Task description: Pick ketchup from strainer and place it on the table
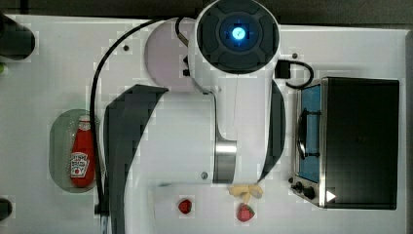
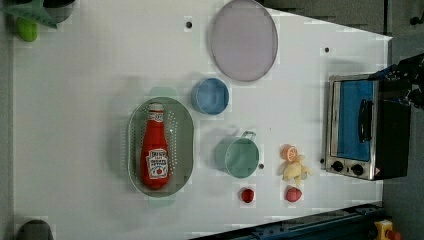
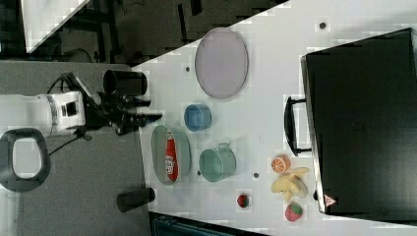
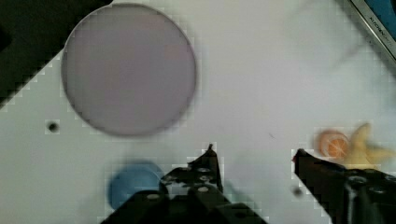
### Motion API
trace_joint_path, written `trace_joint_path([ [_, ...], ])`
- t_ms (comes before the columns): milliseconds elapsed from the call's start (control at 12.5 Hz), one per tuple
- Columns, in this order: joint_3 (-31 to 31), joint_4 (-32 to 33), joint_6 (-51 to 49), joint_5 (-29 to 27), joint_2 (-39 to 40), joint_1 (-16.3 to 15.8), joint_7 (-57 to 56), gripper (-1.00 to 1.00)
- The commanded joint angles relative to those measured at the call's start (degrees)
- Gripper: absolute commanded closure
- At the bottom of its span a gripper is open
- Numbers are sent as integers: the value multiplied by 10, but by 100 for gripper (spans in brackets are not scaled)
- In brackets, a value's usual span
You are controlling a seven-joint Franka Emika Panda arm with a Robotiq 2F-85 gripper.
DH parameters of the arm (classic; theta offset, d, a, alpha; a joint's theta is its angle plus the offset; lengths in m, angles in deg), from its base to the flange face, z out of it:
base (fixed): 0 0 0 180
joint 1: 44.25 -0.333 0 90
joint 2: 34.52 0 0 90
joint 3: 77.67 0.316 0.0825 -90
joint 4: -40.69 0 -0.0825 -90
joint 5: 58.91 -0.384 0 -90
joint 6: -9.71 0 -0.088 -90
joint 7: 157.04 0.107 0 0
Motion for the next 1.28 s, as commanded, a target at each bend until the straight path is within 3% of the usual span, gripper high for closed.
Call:
trace_joint_path([
  [80, 23, 40, -128, -11, -148, 59, 42, -60],
  [240, 32, 40, -115, -11, -145, 56, 42, -99],
  [640, 117, 40, -59, -12, -117, 35, 42, -100],
  [1280, 315, 44, -38, -11, -41, 18, 46, -100],
])
